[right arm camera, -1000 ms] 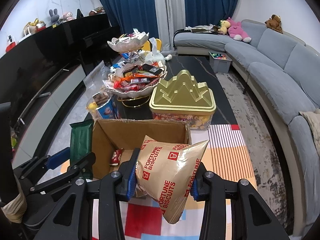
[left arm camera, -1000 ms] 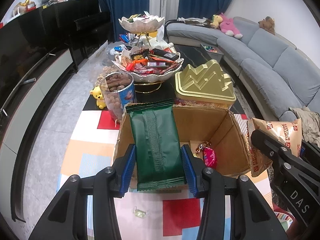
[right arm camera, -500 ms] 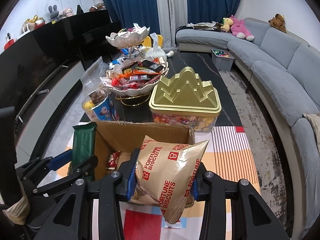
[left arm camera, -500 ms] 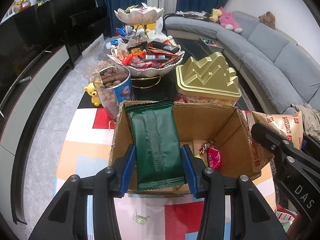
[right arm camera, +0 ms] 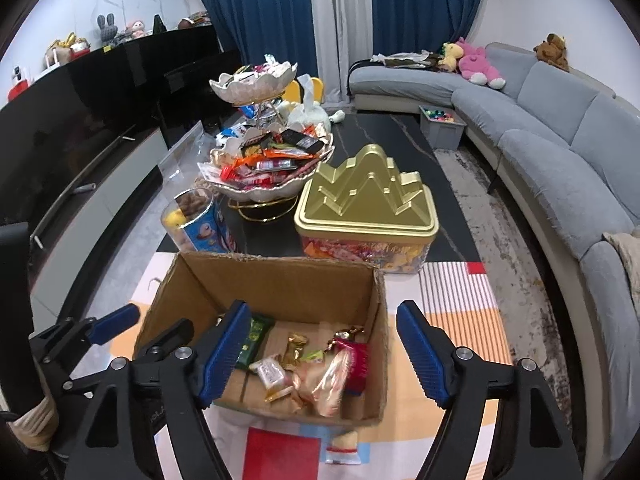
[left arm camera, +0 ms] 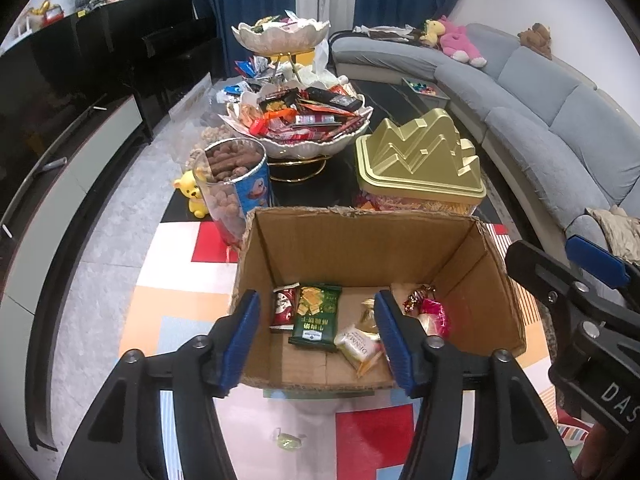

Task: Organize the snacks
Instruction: 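Withdraw both open tools from the box back toward the remaining snacks, then close the left tool on the green candy while the right tool grasps the cake packet, then carry the green candy in the left tool while the right tool carries the cake packet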

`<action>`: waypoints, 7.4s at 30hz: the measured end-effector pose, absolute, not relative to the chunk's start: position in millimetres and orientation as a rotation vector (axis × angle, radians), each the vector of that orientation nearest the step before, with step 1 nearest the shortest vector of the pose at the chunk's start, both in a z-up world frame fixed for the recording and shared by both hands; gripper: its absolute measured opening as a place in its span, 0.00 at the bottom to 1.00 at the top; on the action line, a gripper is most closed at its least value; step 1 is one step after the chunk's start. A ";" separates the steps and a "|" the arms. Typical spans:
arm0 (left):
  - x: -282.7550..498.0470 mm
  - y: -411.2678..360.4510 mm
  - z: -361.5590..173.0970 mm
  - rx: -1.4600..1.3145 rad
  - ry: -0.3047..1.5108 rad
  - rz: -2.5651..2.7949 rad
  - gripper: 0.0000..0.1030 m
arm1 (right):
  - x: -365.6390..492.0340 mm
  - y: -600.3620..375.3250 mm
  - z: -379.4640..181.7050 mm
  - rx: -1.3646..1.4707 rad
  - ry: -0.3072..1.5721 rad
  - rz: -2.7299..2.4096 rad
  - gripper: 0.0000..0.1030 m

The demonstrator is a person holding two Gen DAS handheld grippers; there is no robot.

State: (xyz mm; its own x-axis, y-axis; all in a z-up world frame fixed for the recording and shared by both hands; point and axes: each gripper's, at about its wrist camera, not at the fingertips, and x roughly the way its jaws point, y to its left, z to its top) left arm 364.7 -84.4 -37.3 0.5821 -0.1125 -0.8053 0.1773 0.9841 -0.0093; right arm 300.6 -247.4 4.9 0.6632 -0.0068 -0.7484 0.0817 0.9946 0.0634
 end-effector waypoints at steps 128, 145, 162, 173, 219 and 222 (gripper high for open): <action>247.5 -40.7 -210.0 0.208 0.900 -0.143 0.78 | 208.4 -228.8 -181.6 0.008 0.889 -0.088 0.82; 255.7 -43.9 -223.6 0.163 0.924 -0.173 0.66 | 222.6 -233.6 -205.6 0.040 0.948 -0.083 0.77; 242.5 -53.7 -221.3 0.191 0.879 -0.187 0.32 | 247.5 -251.7 -213.6 0.045 0.957 -0.069 0.38; 242.0 -53.6 -219.3 0.188 0.885 -0.182 0.28 | 242.6 -241.5 -207.8 0.051 0.947 -0.062 0.35; 179.8 -46.2 -125.2 0.149 0.758 -0.136 0.28 | 186.8 -222.3 -88.1 0.025 0.752 -0.028 0.35; 179.1 -47.6 -117.3 0.153 0.752 -0.130 0.28 | 184.4 -221.4 -78.8 0.025 0.738 -0.027 0.35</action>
State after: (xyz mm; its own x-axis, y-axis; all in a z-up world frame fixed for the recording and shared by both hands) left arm 179.1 -47.6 -117.3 0.7232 -0.0623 -0.6878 0.1718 0.9809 0.0917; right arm 184.4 -221.4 -78.8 0.7396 -0.0153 -0.6729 0.0331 0.9994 0.0137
